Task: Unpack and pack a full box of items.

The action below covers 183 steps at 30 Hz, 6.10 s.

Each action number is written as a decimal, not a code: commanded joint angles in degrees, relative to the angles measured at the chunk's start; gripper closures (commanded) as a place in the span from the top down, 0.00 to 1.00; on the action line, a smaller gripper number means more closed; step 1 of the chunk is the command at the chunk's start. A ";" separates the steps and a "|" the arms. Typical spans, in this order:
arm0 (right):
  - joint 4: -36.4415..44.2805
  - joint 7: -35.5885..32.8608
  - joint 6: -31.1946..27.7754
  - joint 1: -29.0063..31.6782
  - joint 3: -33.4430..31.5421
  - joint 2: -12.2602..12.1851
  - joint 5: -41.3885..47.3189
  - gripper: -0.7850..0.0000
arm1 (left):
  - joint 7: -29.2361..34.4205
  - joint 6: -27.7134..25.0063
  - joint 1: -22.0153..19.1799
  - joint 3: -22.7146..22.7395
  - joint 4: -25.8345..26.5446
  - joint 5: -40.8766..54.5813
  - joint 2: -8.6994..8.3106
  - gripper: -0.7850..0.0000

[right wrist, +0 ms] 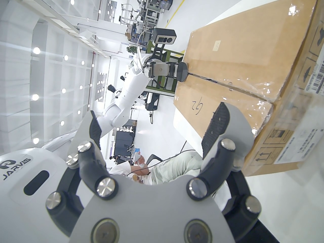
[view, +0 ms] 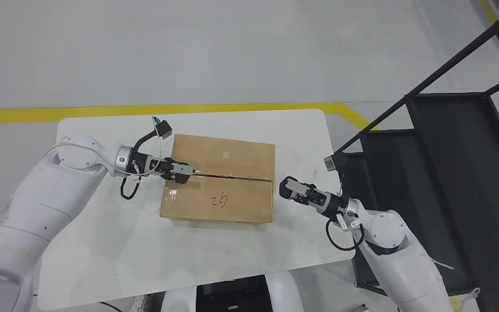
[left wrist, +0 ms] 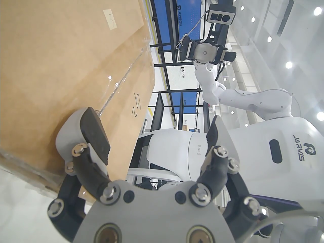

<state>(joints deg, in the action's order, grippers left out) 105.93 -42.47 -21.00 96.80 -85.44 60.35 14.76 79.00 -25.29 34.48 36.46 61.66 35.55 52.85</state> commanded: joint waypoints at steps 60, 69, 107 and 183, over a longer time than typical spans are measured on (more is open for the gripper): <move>-49.54 33.59 -14.45 -28.42 11.03 -0.28 -82.74 1.00 | 0.00 0.00 0.00 0.00 0.00 0.00 0.00 1.00; -54.71 32.30 -14.71 -31.61 13.35 0.44 -82.69 0.97 | 0.00 0.00 0.00 0.00 0.00 0.00 0.00 1.00; -28.80 26.57 -37.00 -15.53 -4.85 -5.56 -61.90 0.00 | 0.00 0.00 0.00 0.00 0.00 0.00 0.00 1.00; -14.14 -2.65 -36.12 -45.57 35.89 -30.04 12.91 0.00 | -6.16 5.51 8.58 14.71 11.34 -14.00 -2.55 1.00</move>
<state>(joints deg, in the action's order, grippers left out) 91.47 -45.92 -57.69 50.97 -49.50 30.22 27.63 72.85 -19.83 42.98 51.00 72.88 21.61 50.33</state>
